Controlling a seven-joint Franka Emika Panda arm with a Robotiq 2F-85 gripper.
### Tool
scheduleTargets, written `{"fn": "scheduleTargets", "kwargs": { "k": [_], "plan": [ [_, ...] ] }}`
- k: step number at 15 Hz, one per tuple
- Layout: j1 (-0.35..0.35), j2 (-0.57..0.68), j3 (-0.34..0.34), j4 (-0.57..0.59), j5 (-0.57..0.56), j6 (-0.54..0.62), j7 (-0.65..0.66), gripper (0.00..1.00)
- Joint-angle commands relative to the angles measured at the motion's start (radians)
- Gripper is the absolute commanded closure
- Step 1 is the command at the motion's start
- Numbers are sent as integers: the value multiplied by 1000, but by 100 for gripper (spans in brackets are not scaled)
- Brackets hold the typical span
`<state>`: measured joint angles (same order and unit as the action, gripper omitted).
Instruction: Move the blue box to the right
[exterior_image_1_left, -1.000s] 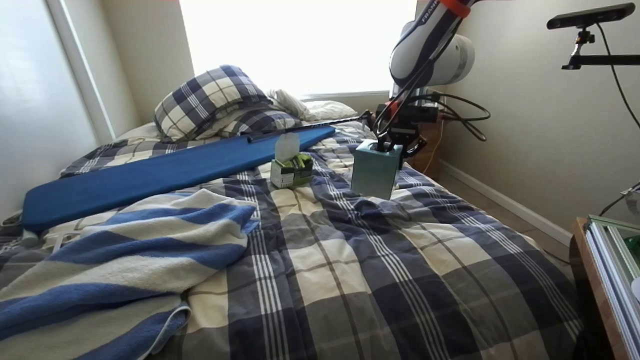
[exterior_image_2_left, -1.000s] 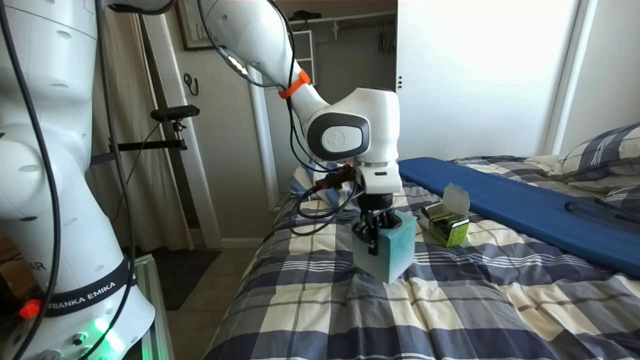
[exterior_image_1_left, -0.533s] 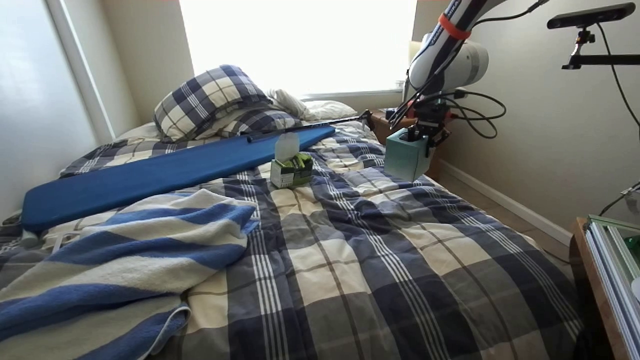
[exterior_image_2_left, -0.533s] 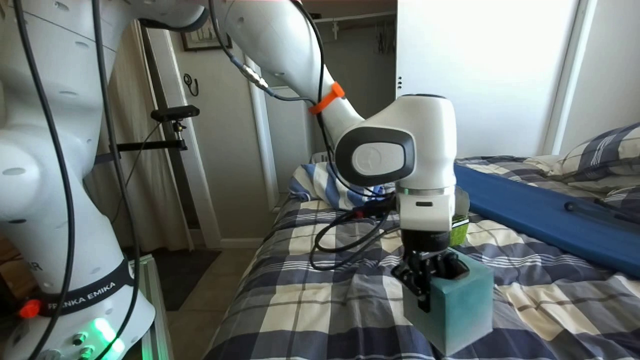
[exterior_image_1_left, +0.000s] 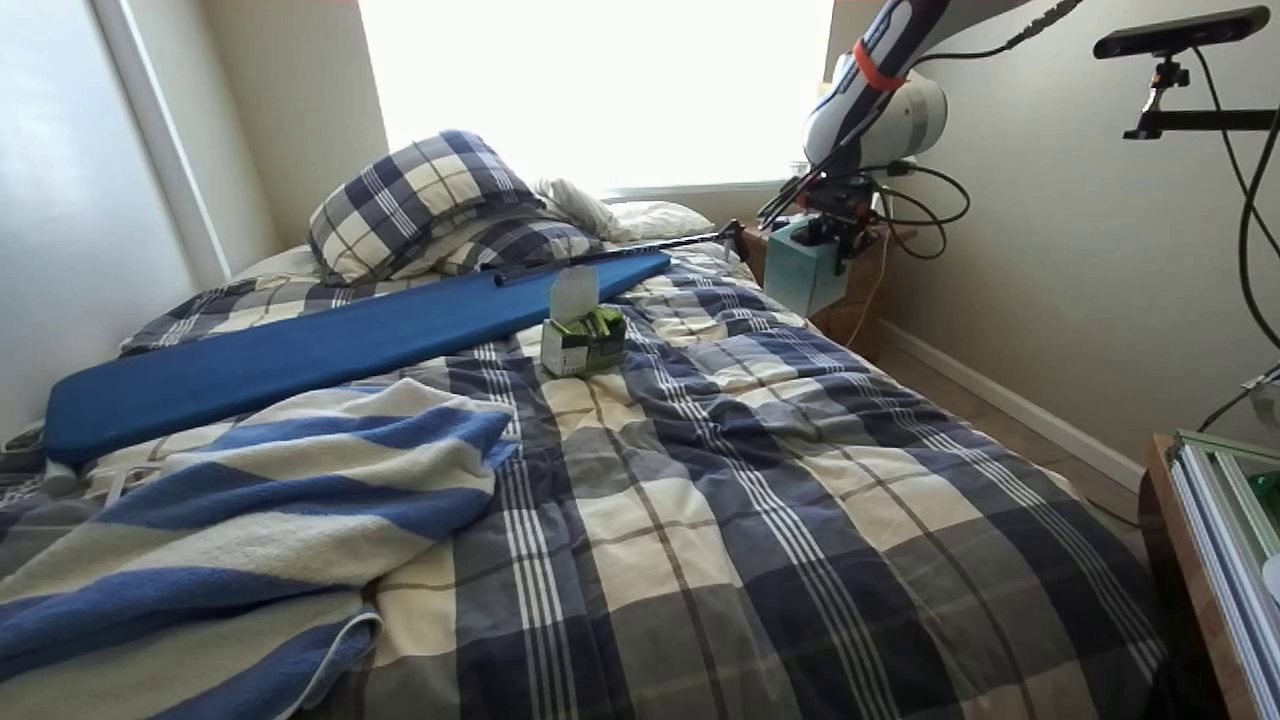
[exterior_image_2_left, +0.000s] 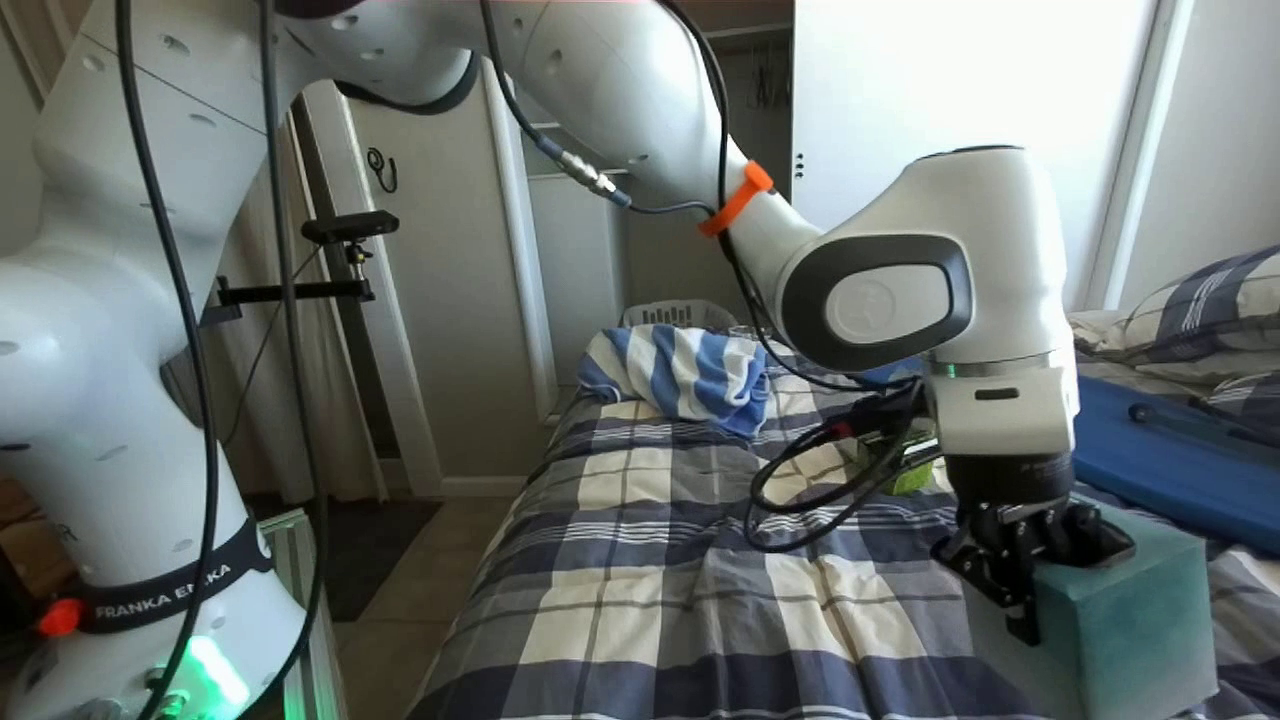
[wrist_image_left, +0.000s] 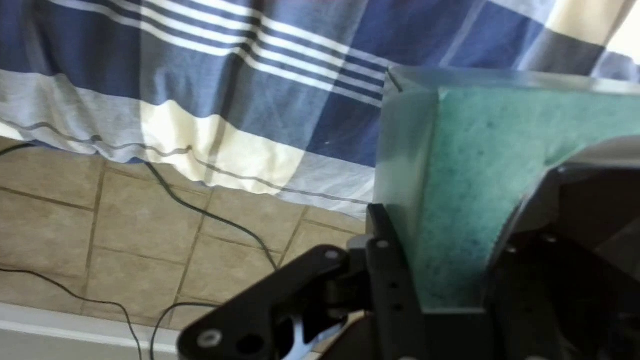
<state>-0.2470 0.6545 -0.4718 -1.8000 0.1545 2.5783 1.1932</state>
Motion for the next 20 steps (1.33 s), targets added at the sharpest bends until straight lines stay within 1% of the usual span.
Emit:
{"fn": "scheduleTargets", "kwargs": {
  "k": [1,2,3,5,7,9,10,11,16,17,18,20],
  "plan": [
    [-98,73,111,179,63,-37,-52,99],
    [-120,92,141,217,79,-34,-71,99],
    [-152,110,185,255,114,-45,-103,99],
    [-201,158,247,328,177,-67,-151,99],
    [-230,208,282,394,222,-103,-181,99],
    [-237,263,284,461,234,-143,-176,99],
    [-235,295,273,500,235,-167,-143,99],
    [-245,317,278,529,243,-188,-143,99],
    [-250,433,274,684,238,-252,-79,99],
    [-248,447,274,706,233,-267,-69,71],
    [-246,459,273,723,227,-280,-61,69],
    [-243,461,273,737,218,-313,-59,57]
  ]
}}
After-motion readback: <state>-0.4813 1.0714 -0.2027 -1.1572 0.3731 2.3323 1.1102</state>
